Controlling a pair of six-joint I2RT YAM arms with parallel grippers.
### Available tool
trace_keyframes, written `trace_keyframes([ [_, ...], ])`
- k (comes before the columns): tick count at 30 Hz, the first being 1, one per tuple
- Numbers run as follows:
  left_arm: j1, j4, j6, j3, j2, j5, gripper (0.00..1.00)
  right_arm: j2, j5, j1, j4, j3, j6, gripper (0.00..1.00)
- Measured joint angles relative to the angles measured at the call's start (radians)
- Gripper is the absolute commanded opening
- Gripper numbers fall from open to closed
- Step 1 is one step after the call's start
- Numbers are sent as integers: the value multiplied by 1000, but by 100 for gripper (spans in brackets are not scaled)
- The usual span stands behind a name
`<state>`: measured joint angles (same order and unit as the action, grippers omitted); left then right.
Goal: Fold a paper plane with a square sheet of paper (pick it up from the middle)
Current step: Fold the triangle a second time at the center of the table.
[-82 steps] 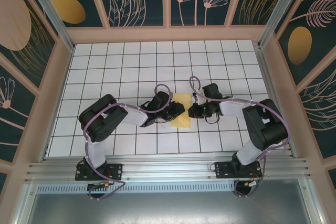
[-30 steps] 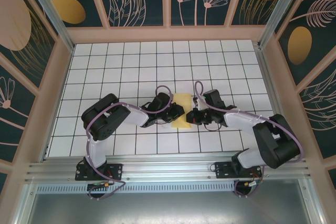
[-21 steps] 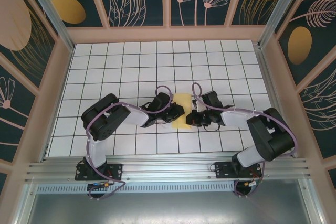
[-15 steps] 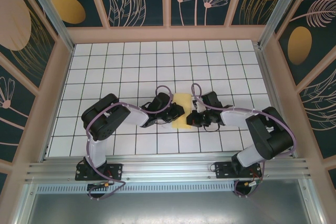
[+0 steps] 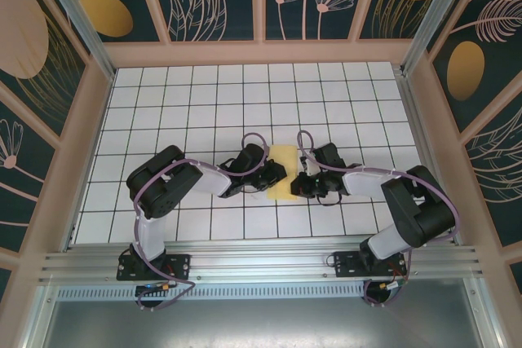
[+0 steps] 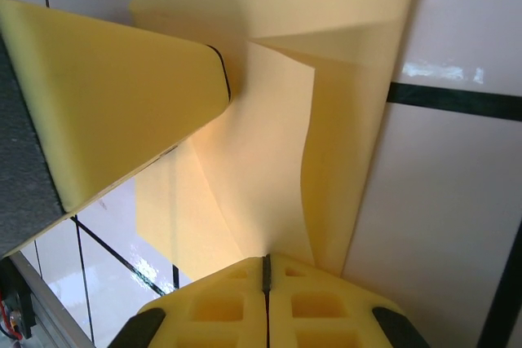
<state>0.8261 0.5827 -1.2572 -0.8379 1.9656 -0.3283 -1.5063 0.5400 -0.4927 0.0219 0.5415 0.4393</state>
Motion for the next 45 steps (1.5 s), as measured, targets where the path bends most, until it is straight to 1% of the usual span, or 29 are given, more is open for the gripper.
trace_keyframes([
  [11, 9, -3, 0, 0, 0, -1, 14, 34, 10, 3, -3, -35, -14, 10],
  [27, 10, -12, 0, -6, 1, -2, 13, 100, 2, 8, 56, -73, -10, 10],
  [32, 12, -13, 0, -6, 1, -4, 13, 118, -24, 6, 79, -73, 9, 10],
  [39, 12, -19, 8, -10, 1, -4, 13, 193, -88, -2, 189, -73, 32, 10],
  [42, 12, -24, 11, -12, 1, -4, 13, 237, -90, -9, 201, -69, 42, 10],
  [45, 12, -26, 13, -13, 1, -4, 13, 248, -78, -24, 191, -44, 50, 10],
])
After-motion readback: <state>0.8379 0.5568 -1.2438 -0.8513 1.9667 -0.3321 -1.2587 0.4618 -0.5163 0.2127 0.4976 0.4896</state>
